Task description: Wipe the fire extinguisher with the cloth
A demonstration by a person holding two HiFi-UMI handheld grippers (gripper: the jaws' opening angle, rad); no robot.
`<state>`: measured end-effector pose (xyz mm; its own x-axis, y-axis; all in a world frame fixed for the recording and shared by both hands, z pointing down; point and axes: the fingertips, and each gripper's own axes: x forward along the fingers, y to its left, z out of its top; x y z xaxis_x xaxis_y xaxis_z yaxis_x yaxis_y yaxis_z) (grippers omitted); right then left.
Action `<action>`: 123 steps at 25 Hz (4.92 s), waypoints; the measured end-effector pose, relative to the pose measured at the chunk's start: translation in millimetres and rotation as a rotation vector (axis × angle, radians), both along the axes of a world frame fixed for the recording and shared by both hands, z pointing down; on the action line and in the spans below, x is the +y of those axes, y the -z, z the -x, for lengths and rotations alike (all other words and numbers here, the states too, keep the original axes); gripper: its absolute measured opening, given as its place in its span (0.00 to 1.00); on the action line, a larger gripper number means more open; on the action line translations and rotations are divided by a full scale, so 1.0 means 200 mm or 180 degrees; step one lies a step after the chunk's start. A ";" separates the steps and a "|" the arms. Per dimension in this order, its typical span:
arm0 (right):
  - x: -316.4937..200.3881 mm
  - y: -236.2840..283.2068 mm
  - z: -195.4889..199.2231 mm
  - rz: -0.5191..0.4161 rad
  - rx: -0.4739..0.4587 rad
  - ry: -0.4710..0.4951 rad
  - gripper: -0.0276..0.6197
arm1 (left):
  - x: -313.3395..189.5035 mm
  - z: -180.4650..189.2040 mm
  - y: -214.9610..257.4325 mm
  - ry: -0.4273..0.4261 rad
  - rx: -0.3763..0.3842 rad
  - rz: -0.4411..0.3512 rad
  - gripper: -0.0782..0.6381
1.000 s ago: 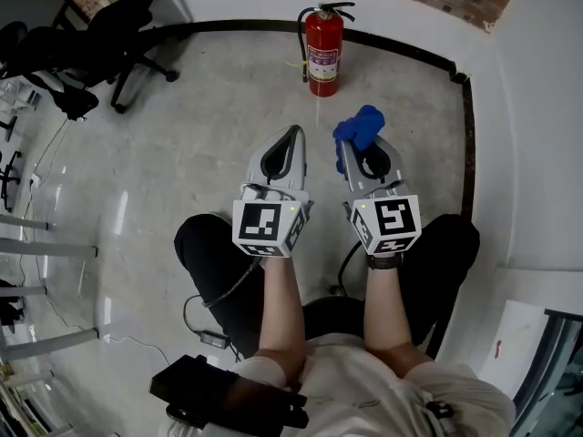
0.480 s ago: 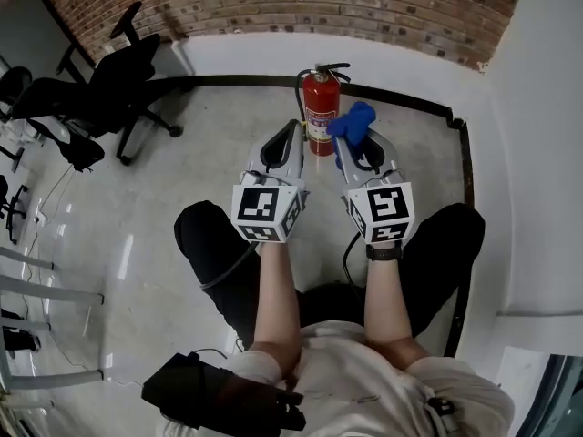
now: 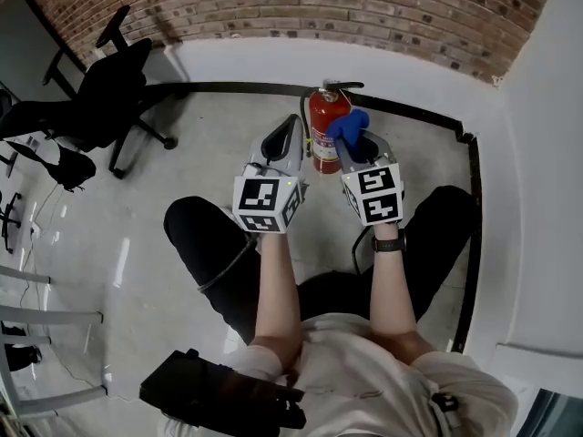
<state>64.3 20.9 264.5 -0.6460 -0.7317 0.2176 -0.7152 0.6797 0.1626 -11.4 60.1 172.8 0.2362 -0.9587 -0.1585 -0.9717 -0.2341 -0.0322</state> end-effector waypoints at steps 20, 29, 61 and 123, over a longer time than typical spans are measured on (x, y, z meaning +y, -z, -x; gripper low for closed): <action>-0.92 -0.69 0.64 -0.0259 0.3291 -0.0128 0.15 | -0.67 0.80 -0.33 0.0255 0.0175 0.0233 0.11; -0.79 -1.39 0.80 -0.0020 0.3822 0.0189 0.15 | -0.72 1.00 -0.53 0.0445 0.0353 0.0459 0.11; -0.48 -1.64 0.76 0.1505 0.0933 -0.0165 0.17 | -0.99 0.70 -0.77 -0.0591 0.0177 0.0836 0.11; -0.84 -0.57 0.38 -0.0097 0.1008 -0.0420 0.15 | -0.77 0.52 -0.67 -0.0841 0.0236 0.0581 0.11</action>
<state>-11.2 -146.8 378.1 -0.4491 -0.8138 0.3689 -0.7074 0.5760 0.4095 -114.9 -93.8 305.9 0.4749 -0.8799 -0.0156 -0.8746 -0.4739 0.1022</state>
